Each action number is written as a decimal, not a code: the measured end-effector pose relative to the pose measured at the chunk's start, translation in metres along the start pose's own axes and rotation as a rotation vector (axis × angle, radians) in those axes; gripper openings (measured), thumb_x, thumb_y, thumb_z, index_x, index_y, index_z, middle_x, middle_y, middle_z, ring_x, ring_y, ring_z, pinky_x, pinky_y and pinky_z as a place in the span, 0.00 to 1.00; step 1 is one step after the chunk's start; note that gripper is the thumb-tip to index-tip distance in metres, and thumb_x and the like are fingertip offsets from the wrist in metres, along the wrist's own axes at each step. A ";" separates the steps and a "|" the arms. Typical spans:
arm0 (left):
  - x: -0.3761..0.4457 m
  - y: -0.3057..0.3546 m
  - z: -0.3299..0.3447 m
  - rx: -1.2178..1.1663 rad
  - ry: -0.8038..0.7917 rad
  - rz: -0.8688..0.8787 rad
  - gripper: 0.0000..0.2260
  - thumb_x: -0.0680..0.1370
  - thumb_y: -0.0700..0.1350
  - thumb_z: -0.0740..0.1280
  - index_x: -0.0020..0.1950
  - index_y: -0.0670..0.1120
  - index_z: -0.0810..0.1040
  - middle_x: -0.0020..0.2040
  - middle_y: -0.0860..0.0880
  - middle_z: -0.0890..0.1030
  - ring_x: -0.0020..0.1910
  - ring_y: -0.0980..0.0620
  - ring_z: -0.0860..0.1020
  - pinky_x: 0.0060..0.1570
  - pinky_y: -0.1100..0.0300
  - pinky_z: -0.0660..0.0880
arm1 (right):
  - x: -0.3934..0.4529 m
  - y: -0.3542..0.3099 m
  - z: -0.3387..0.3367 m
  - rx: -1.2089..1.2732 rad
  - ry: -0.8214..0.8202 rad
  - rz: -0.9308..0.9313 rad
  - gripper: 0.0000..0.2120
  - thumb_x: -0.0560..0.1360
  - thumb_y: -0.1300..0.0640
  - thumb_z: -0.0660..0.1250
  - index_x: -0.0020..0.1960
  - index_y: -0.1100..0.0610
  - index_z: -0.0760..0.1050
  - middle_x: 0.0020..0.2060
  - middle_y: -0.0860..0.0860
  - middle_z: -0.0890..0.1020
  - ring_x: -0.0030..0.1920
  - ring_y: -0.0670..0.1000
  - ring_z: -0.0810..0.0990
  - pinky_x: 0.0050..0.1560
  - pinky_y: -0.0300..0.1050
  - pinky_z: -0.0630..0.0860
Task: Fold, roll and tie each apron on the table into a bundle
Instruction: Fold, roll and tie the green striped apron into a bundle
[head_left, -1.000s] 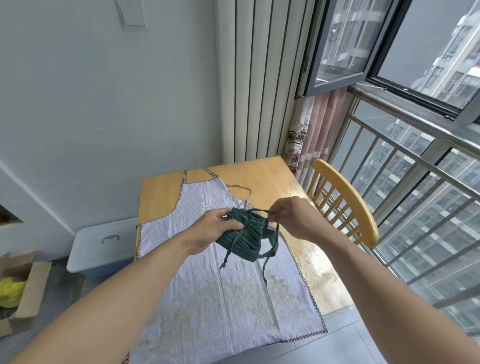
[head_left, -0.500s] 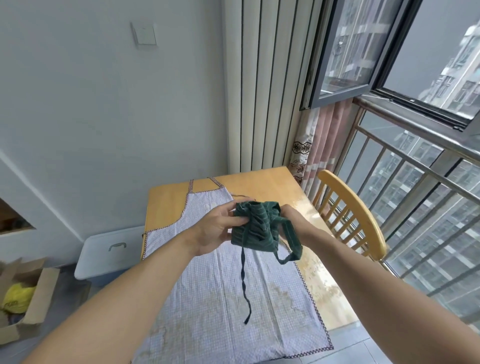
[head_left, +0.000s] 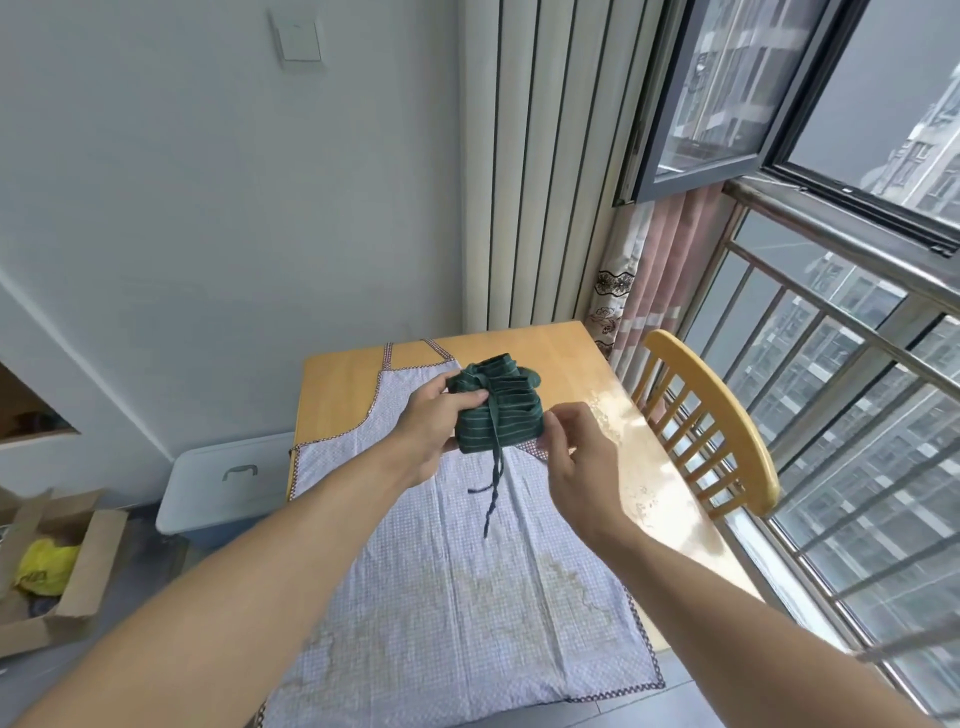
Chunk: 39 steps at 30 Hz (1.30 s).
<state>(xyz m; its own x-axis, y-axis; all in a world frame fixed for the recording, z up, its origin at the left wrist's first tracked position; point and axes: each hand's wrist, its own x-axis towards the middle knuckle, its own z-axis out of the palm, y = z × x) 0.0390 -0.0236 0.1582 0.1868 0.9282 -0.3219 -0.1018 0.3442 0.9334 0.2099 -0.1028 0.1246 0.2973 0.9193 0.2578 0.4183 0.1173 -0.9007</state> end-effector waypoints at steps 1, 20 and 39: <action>0.000 0.001 0.001 0.004 0.001 0.009 0.16 0.79 0.40 0.70 0.67 0.48 0.77 0.55 0.47 0.85 0.55 0.47 0.83 0.50 0.49 0.82 | 0.000 0.004 0.003 0.018 -0.001 0.042 0.05 0.84 0.55 0.63 0.52 0.53 0.76 0.41 0.45 0.83 0.43 0.42 0.82 0.46 0.39 0.81; -0.009 0.011 -0.004 0.005 -0.257 -0.098 0.12 0.81 0.41 0.67 0.64 0.42 0.78 0.54 0.43 0.84 0.55 0.44 0.82 0.51 0.46 0.82 | -0.012 -0.004 0.040 0.309 -0.200 0.204 0.09 0.84 0.60 0.62 0.57 0.49 0.78 0.47 0.38 0.85 0.48 0.39 0.82 0.49 0.33 0.78; 0.005 -0.021 -0.032 0.600 0.011 0.244 0.13 0.76 0.47 0.75 0.58 0.57 0.78 0.53 0.52 0.83 0.52 0.51 0.82 0.50 0.51 0.83 | 0.027 -0.039 -0.013 -0.970 -0.479 -0.487 0.18 0.82 0.40 0.57 0.58 0.48 0.81 0.48 0.43 0.82 0.46 0.45 0.76 0.47 0.40 0.77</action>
<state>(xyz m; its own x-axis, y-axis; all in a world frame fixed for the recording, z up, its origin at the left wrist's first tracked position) 0.0109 -0.0215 0.1319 0.2171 0.9722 -0.0882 0.4243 -0.0126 0.9054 0.2121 -0.0876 0.1714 -0.3384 0.9278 0.1572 0.9356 0.3497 -0.0494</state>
